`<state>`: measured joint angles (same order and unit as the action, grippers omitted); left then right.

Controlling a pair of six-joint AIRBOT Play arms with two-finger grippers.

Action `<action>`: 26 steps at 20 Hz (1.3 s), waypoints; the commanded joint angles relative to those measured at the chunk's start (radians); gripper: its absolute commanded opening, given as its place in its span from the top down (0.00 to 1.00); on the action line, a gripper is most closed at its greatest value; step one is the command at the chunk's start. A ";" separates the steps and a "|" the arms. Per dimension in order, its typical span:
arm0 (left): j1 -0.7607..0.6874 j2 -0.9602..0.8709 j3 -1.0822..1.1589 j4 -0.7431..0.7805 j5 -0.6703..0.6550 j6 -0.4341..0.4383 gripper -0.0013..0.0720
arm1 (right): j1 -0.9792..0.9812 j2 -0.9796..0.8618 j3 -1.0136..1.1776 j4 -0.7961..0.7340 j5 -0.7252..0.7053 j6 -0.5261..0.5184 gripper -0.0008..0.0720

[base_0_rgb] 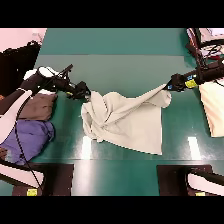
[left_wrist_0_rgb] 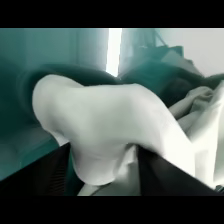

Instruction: Fold the shirts.

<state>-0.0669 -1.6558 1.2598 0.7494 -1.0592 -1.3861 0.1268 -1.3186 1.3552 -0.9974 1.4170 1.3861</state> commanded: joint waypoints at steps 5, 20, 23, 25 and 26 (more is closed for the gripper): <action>0.002 0.013 0.022 -0.045 0.027 0.032 0.95 | -0.003 0.020 0.005 -0.002 -0.006 -0.015 0.97; 0.002 0.804 0.719 0.306 -0.028 0.021 0.95 | -0.212 0.340 0.705 -0.046 0.000 -0.035 0.97; 0.002 0.823 0.819 0.305 -0.076 -0.019 0.95 | -0.279 0.399 0.731 -0.048 -0.002 -0.035 0.97; 0.002 0.823 0.834 0.306 -0.093 -0.029 0.95 | -0.340 0.436 0.695 -0.050 -0.008 -0.035 0.97; 0.002 0.823 0.827 0.309 -0.107 -0.028 0.95 | -0.369 0.447 0.675 -0.049 -0.010 -0.035 0.97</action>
<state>-0.0650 -0.8509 2.0499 1.0470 -1.1301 -1.3952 -0.1719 -0.9169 2.0426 -1.0435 1.4166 1.3510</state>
